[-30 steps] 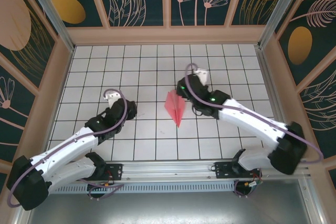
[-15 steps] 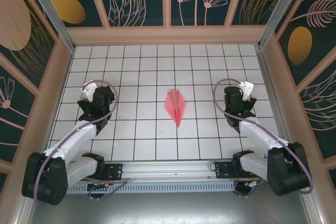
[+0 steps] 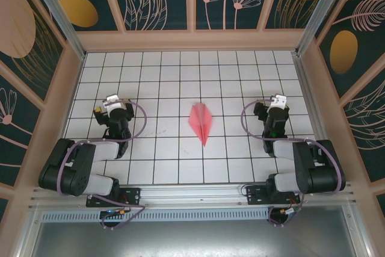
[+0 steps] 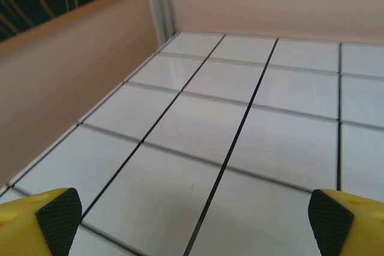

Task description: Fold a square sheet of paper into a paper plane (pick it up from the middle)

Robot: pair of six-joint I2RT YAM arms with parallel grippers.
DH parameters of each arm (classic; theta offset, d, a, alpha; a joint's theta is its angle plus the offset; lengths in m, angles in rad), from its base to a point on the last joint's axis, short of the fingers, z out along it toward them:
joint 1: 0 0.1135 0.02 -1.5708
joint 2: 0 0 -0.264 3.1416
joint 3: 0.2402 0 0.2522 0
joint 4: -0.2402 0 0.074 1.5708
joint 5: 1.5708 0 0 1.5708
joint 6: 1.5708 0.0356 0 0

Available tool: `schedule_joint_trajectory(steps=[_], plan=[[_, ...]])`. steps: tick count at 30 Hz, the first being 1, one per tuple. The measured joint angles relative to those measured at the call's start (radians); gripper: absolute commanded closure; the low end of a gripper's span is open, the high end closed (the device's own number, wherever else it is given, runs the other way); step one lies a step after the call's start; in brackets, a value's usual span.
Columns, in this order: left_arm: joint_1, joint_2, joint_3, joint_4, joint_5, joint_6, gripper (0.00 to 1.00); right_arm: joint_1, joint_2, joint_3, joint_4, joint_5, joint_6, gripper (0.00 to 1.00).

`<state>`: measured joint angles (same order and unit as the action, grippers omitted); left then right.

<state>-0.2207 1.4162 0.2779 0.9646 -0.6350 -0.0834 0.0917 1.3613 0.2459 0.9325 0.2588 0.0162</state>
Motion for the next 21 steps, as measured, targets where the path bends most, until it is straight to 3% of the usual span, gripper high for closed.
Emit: schedule_joint_trajectory(steps=[3, 7, 13, 14, 15, 21], plan=[[0.026, 0.039, -0.021, 0.147, 0.039, 0.035, 0.01, -0.013, 0.005, -0.003, 0.073, -0.065, -0.024, 0.18], [0.081, 0.057, -0.037, 0.215, 0.117, 0.038, 0.01, -0.035, 0.072, -0.048, 0.219, -0.125, -0.045, 0.18], [0.148, 0.103, -0.101, 0.342, 0.229, 0.022, 0.01, -0.089, 0.169, -0.047, 0.276, -0.208, -0.040, 0.18], [0.151, 0.108, -0.100, 0.348, 0.235, 0.018, 0.01, -0.095, 0.175, -0.045, 0.276, -0.215, -0.036, 0.14], [0.154, 0.110, -0.093, 0.342, 0.244, 0.011, 0.01, -0.102, 0.176, -0.040, 0.274, -0.219, -0.032, 0.01], [0.171, 0.110, -0.083, 0.342, 0.269, -0.007, 0.01, -0.110, 0.176, -0.032, 0.281, -0.215, -0.013, 0.01]])
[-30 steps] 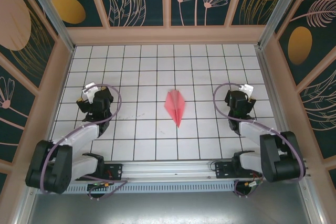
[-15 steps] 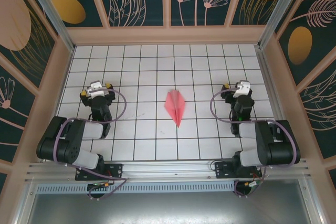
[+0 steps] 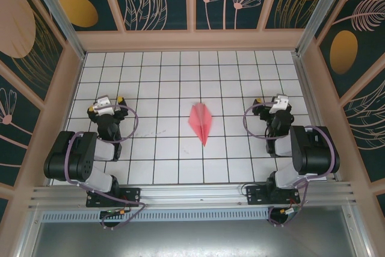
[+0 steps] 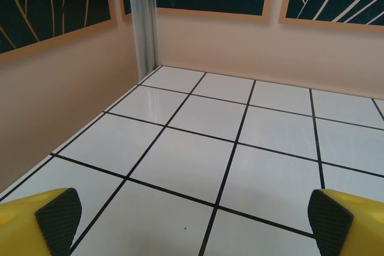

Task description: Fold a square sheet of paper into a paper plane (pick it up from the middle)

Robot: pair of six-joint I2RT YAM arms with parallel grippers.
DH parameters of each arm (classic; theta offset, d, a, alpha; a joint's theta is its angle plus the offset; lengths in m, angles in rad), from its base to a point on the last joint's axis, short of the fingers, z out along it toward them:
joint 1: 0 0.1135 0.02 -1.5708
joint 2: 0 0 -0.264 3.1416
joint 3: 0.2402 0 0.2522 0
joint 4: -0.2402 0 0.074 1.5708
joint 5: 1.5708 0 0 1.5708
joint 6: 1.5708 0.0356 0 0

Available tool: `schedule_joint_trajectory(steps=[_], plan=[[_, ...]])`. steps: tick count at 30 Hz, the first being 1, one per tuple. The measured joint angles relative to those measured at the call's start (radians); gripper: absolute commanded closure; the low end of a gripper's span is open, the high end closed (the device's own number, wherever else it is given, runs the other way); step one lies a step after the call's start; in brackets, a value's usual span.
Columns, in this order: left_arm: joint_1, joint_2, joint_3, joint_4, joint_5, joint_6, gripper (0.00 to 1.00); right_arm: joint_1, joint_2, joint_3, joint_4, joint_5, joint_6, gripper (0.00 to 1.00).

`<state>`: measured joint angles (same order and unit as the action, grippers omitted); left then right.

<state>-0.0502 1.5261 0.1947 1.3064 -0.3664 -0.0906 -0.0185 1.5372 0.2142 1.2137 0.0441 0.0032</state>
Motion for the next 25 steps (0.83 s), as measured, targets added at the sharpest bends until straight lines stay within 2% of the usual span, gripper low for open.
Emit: schedule_joint_trajectory(steps=[25], plan=[[0.000, 0.000, 0.000, 0.000, 0.016, -0.008, 0.01, 0.005, 0.000, 0.000, 0.010, 0.018, 0.003, 0.01]])
